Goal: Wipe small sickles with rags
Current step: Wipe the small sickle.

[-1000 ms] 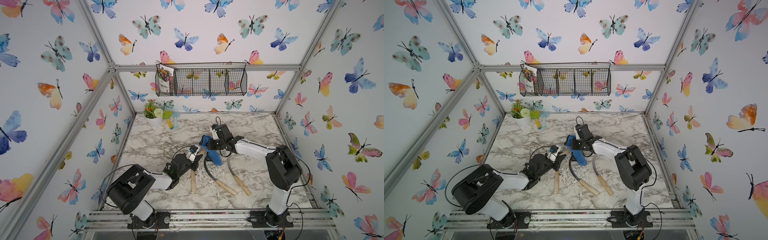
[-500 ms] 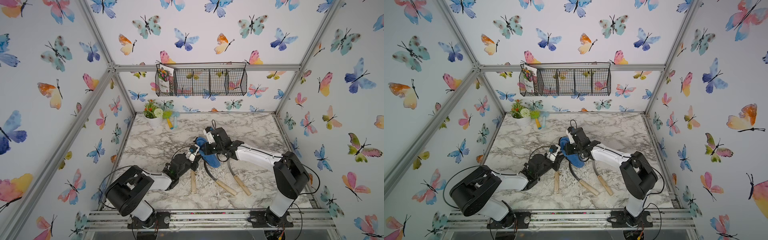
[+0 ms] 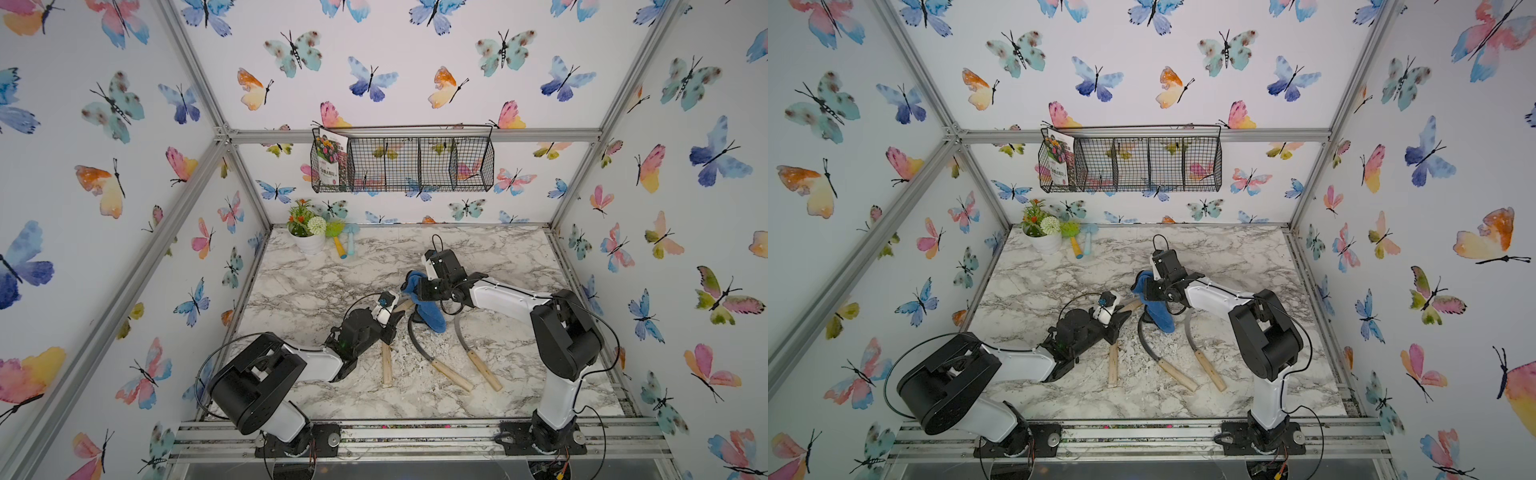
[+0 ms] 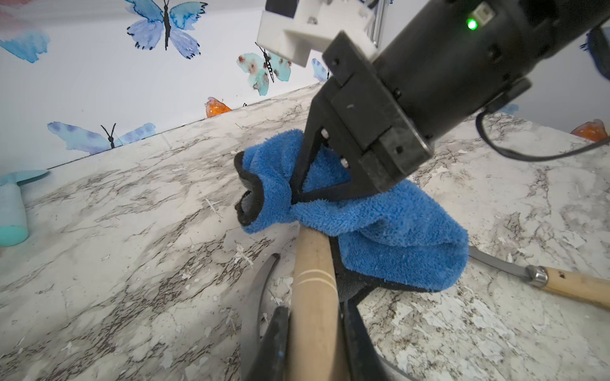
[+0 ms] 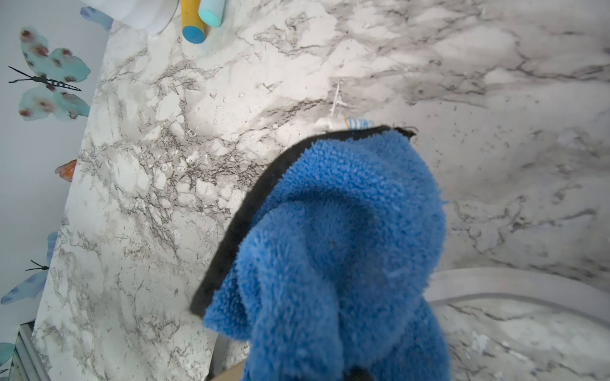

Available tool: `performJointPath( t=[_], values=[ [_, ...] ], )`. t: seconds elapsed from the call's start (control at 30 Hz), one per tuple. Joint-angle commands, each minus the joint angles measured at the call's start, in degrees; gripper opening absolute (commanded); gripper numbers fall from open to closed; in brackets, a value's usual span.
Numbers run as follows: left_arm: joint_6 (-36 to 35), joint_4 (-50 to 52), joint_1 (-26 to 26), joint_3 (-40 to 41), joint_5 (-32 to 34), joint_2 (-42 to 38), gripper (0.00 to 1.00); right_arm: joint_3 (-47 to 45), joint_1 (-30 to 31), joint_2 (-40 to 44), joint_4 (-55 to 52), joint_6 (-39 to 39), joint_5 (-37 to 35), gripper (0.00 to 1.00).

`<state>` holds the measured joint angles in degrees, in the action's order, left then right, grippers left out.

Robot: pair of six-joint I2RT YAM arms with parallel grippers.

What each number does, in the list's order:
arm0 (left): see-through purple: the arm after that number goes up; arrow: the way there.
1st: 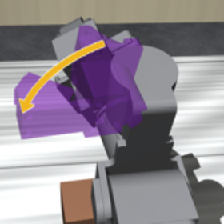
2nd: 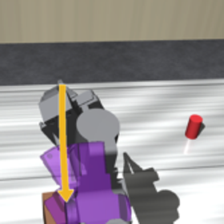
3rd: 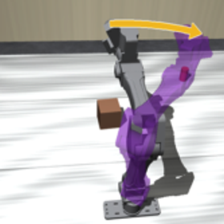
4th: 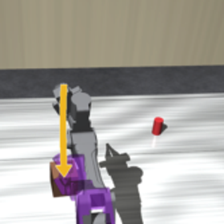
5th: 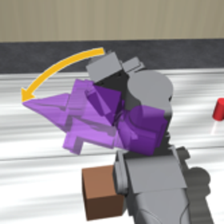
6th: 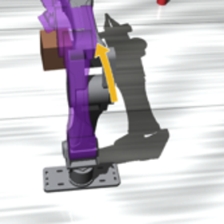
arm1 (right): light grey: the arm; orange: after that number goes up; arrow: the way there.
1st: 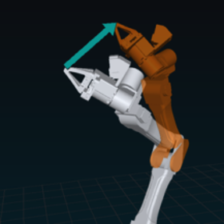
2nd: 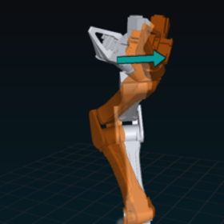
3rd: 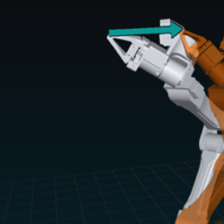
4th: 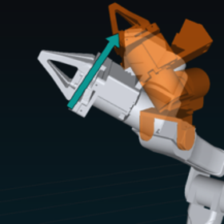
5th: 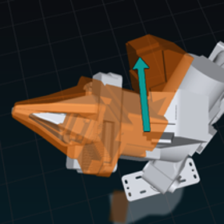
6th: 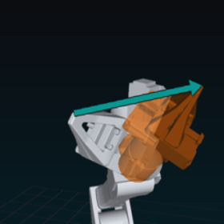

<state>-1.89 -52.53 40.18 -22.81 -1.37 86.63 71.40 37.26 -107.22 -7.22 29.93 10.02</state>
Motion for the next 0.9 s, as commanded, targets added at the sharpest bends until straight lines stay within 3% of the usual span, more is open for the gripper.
performJointPath(
  t=[0.0,0.2,0.33,0.57,0.87],
  values=[
    [-0.17,-4.21,-0.2,-0.44,0.5,-2.07,0.0,-1.68,1.47,1.86,-1.84,-0.63,1.04,0.02],
    [-0.2,-4.15,-0.24,-0.63,0.57,-1.99,0.0,-2.43,7.28,5.93,2.56,-4.46,2.55,0.02],
    [-0.07,-4.1,-0.21,-0.56,0.93,-2.09,0.0,-4.56,7.92,7.29,6.85,-4.51,6.58,0.02],
    [0.07,-3.87,-0.25,-0.37,1.5,-2.35,0.0,0.05,7.09,1.99,-2.84,-1.72,-5.72,0.02],
    [2.51,-4.68,-0.24,-0.8,2.27,-1.69,0.0,2.62,4.16,-1.88,-8.13,-0.4,-9.07,0.02]
  ],
)
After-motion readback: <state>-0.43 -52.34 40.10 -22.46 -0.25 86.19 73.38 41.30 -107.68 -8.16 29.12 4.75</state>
